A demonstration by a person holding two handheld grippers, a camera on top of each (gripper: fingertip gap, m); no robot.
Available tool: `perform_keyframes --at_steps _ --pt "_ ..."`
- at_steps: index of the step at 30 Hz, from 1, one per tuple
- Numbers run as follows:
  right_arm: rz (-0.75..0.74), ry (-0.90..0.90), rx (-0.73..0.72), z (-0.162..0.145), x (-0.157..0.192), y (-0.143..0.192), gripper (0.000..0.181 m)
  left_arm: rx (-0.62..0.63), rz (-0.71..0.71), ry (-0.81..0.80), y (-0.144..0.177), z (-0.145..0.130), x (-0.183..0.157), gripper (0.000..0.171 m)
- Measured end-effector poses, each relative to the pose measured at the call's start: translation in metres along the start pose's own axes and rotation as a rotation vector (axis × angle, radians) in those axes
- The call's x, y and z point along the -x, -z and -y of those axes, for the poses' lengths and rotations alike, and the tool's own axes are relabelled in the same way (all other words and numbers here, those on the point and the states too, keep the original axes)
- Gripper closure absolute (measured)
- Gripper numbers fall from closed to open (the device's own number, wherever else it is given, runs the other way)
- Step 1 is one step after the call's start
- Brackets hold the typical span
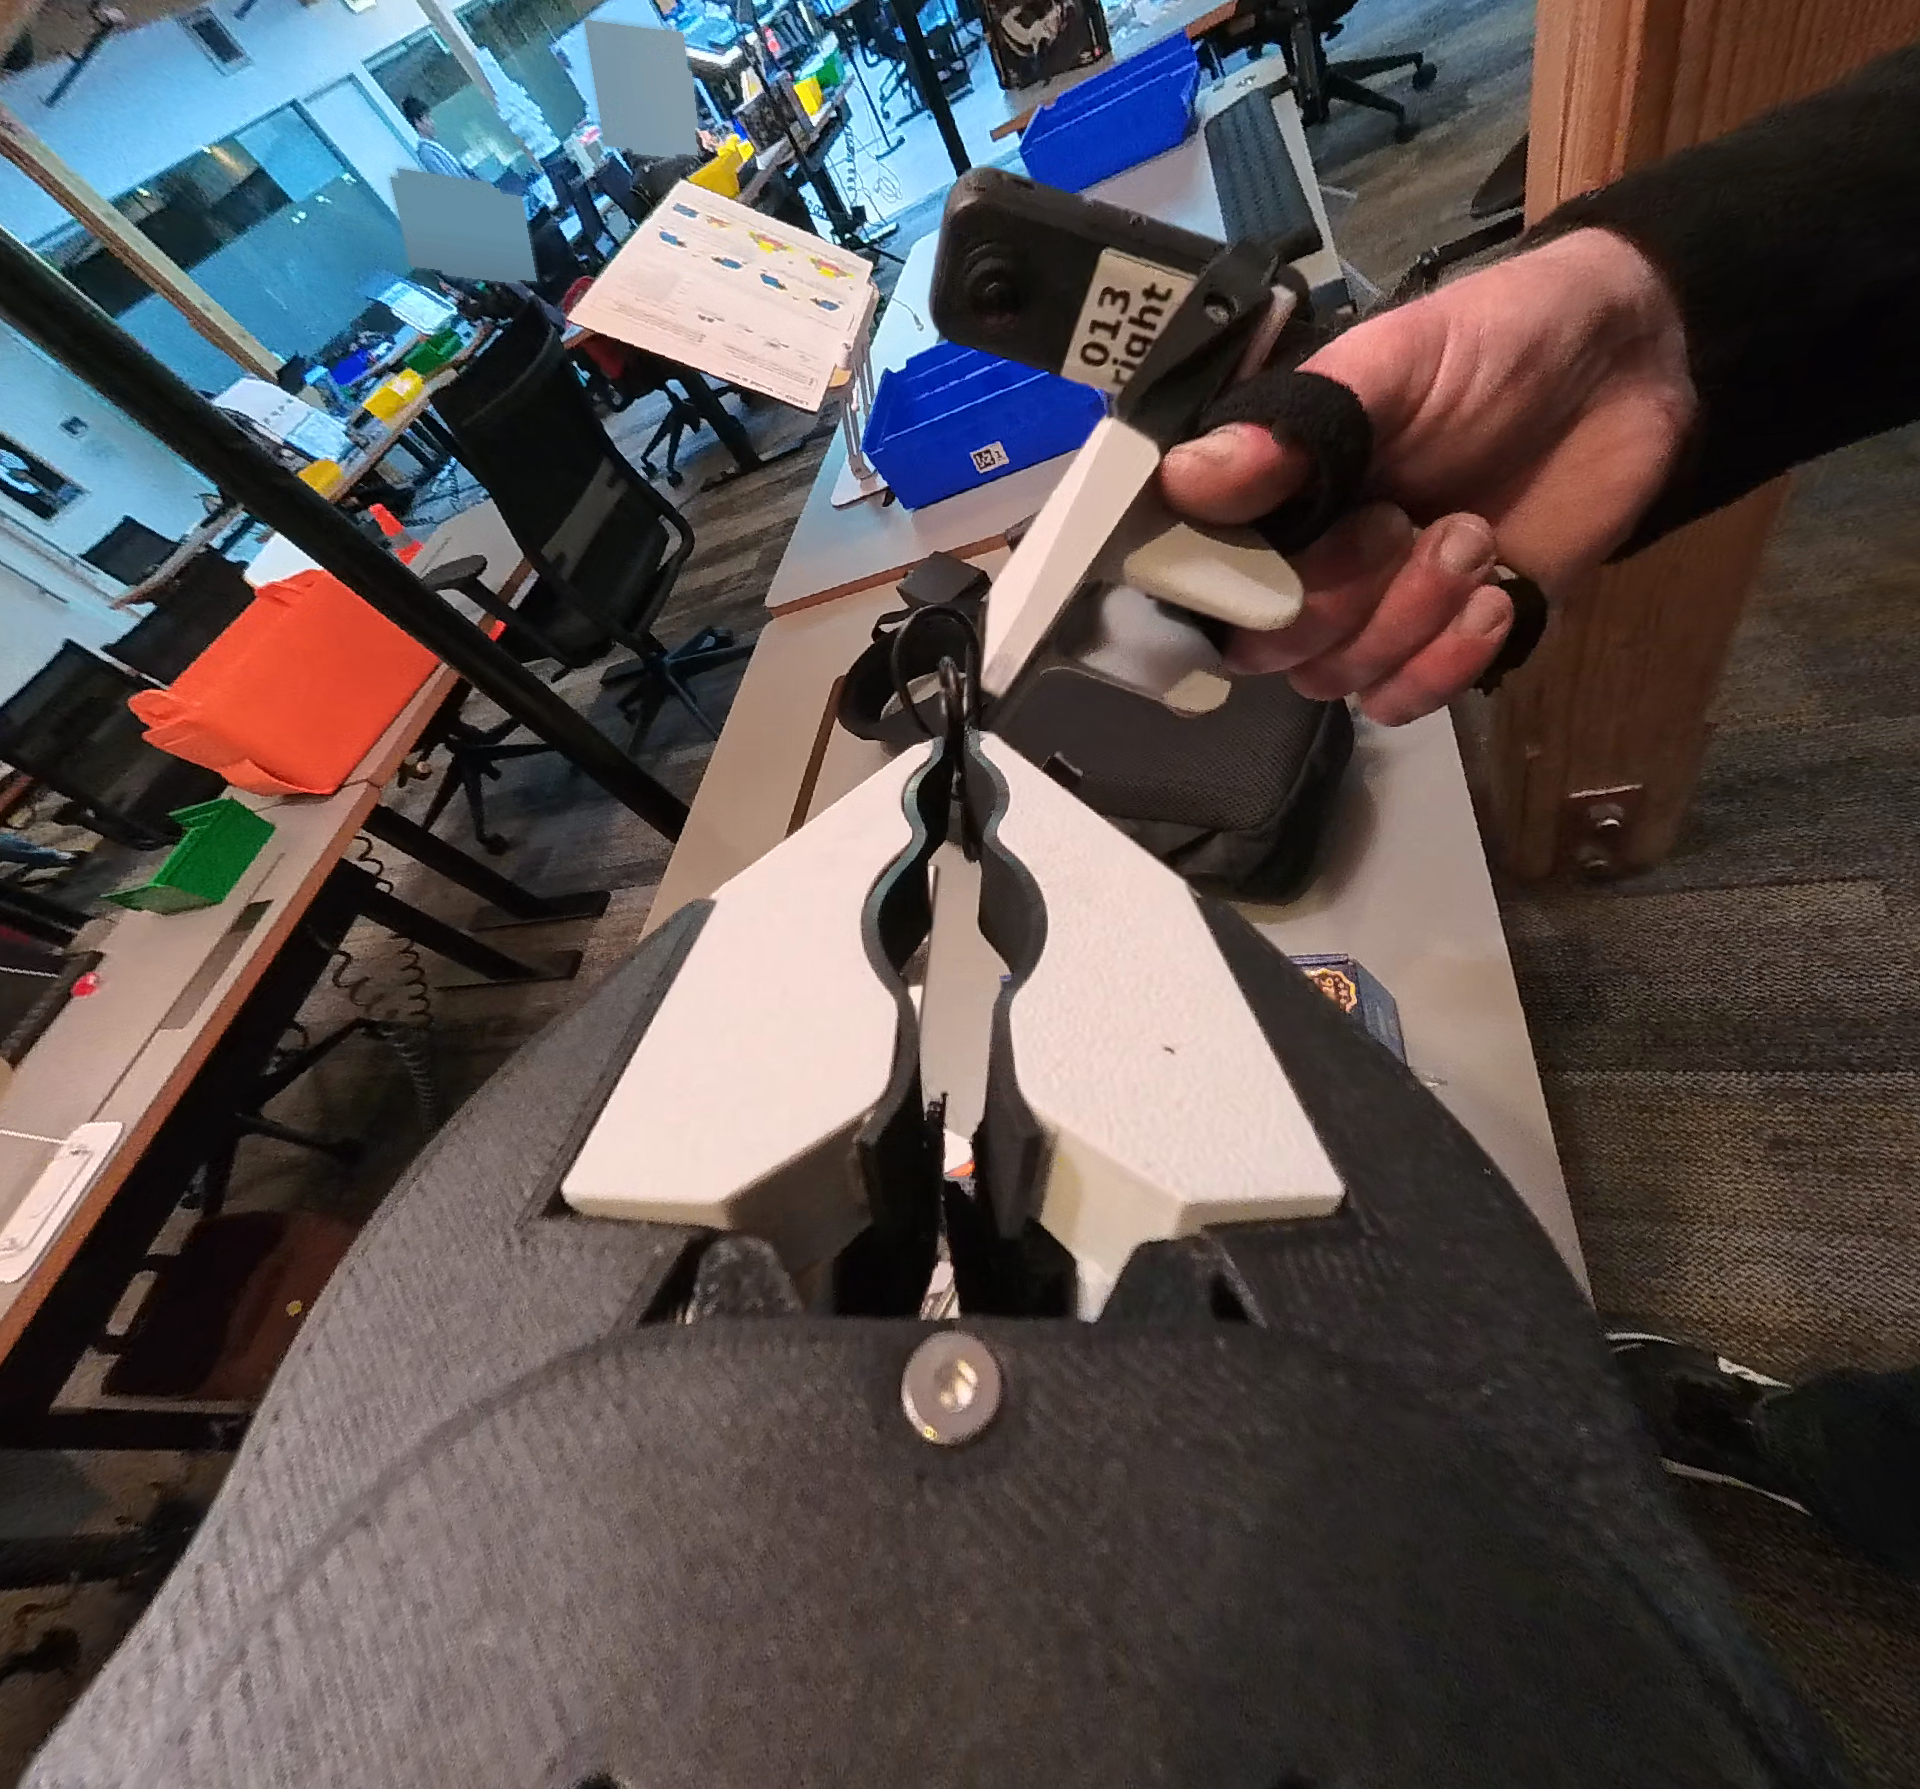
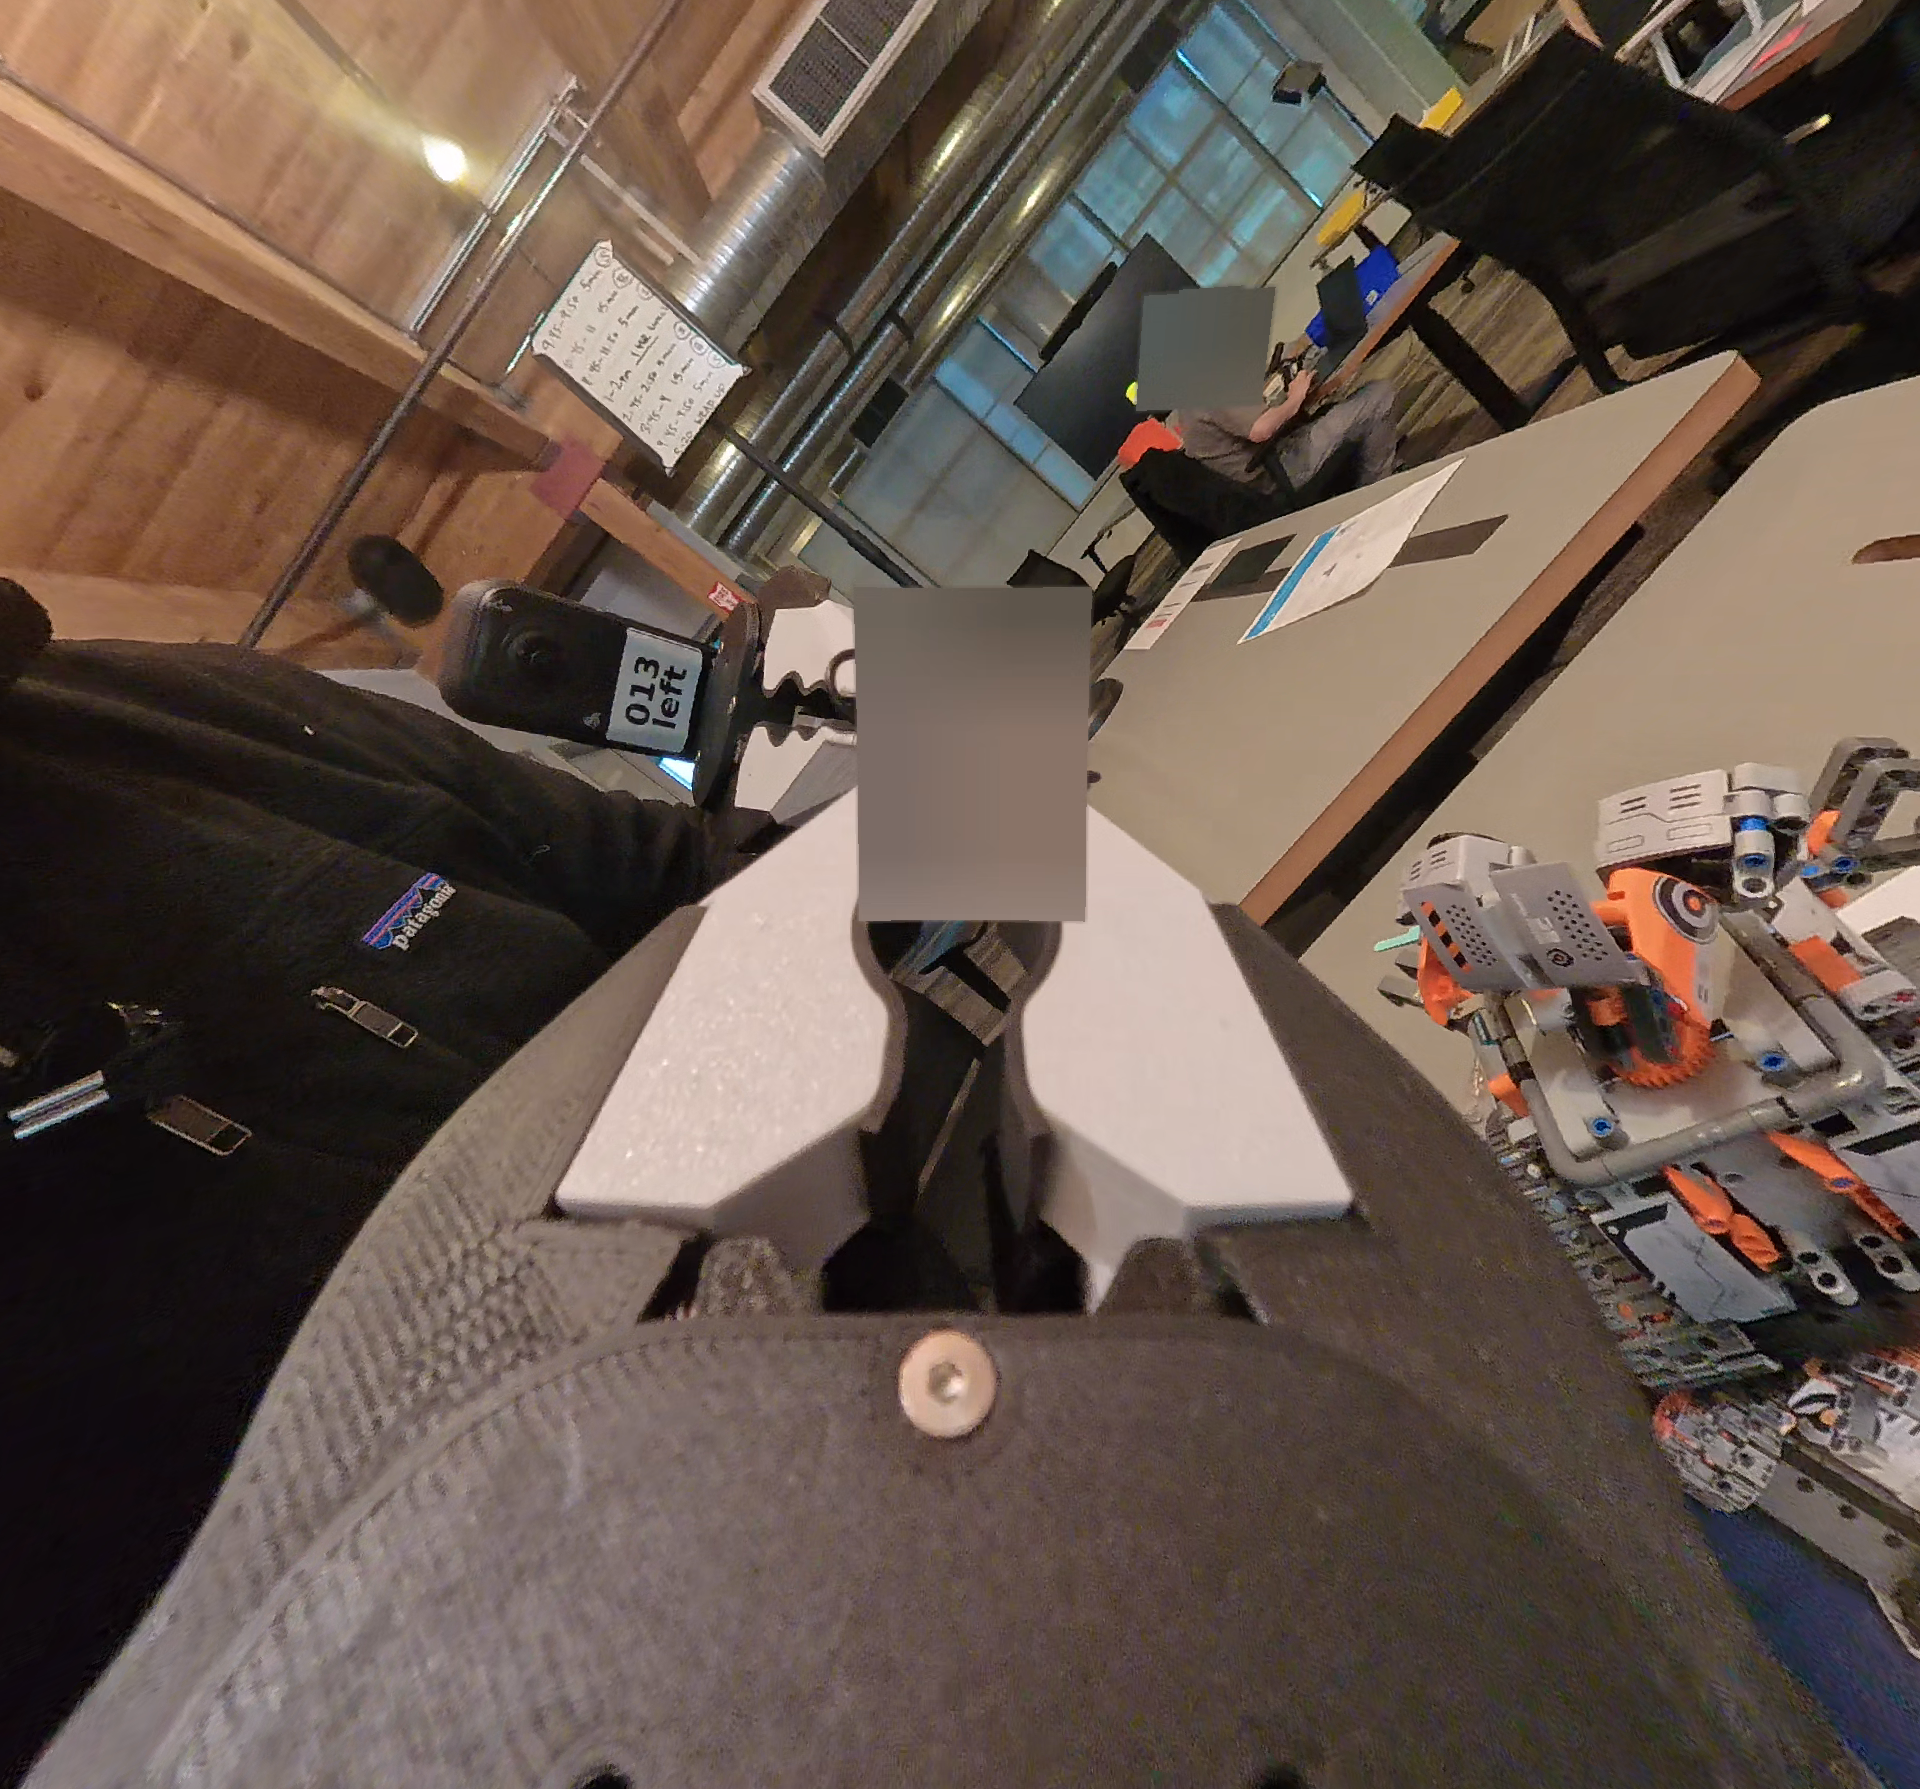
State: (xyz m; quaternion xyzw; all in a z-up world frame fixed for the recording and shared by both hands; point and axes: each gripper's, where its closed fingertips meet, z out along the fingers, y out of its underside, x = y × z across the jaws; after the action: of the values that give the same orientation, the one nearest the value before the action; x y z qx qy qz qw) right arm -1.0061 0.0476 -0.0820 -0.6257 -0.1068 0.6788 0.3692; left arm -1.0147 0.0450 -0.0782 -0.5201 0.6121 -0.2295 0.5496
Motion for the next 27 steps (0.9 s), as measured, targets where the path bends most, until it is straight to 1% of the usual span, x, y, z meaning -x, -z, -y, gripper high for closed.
perform_keyframes --at_steps 1,4,6,8,10,13,15,16,17,18,20,22,24,27 --pt "-0.001 0.006 0.003 0.0 0.0 0.0 0.18 -0.01 0.006 -0.005 0.0 0.002 0.001 0.171" --pt "-0.007 0.026 0.006 0.0 0.001 0.0 0.181 -0.014 0.011 -0.013 0.001 0.004 0.001 0.171" --pt "-0.012 0.042 0.008 0.001 0.001 0.0 0.181 -0.017 0.019 0.011 0.001 0.004 0.004 0.171" --pt "-0.042 0.13 0.033 -0.002 0.0 0.0 0.181 -0.039 0.01 0.072 0.002 0.005 0.006 0.171" --pt "-0.072 0.232 0.057 -0.002 0.002 0.0 0.181 -0.075 -0.027 0.204 0.004 0.008 0.008 0.171" --pt "-0.167 0.473 0.138 -0.003 0.0 0.002 0.181 -0.128 -0.086 0.427 0.007 0.01 0.012 0.171" --pt "-0.31 0.656 0.214 0.0 -0.017 0.015 0.181 -0.183 -0.068 0.583 0.016 0.01 0.031 0.171" --pt "-0.32 0.678 0.208 0.005 -0.018 0.023 0.181 -0.201 -0.072 0.641 0.021 0.01 0.041 0.171" --pt "-0.307 0.653 0.184 0.011 -0.017 0.03 0.181 -0.187 -0.075 0.641 0.025 0.006 0.045 0.171" --pt "-0.332 0.655 0.18 0.017 -0.021 0.036 0.181 -0.175 -0.069 0.628 0.028 0.002 0.047 0.171" --pt "-0.362 0.672 0.212 0.021 -0.027 0.044 0.181 -0.165 -0.079 0.677 0.034 -0.005 0.049 0.171" --pt "-0.365 0.661 0.196 0.027 -0.028 0.048 0.181 -0.162 -0.049 0.727 0.043 -0.017 0.056 0.171" --pt "-0.366 0.643 0.204 0.024 -0.032 0.046 0.181 -0.18 -0.03 0.76 0.057 -0.024 0.062 0.171" --pt "-0.358 0.597 0.234 0.006 -0.043 0.032 0.181 -0.094 0.048 0.723 0.078 -0.048 0.062 0.171"
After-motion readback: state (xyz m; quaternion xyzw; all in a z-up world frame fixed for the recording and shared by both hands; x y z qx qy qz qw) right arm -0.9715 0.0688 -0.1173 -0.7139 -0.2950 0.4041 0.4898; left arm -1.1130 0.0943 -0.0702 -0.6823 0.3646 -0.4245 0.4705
